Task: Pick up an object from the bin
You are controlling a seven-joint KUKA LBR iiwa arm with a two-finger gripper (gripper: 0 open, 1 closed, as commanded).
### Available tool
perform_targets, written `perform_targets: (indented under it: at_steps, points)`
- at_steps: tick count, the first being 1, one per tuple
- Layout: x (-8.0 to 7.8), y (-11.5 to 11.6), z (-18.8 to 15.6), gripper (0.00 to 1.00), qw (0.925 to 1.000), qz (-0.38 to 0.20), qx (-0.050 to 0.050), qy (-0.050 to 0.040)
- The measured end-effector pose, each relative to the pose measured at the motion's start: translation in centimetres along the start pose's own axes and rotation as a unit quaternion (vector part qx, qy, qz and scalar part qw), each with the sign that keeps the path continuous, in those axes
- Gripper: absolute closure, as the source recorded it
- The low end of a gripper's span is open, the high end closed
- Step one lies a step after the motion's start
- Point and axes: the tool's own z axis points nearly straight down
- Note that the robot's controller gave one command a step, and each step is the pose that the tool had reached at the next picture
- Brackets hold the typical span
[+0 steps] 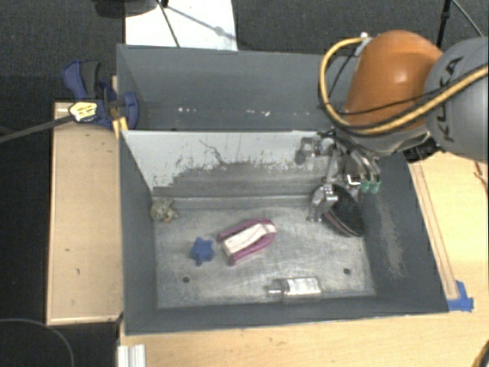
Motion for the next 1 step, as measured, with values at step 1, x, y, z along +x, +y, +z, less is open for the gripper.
perform_targets:
  at_steps: [1]
  points:
    - [1.80, 8.58, 14.61, 0.00, 1.0000, 0.004, 0.000, -0.0002]
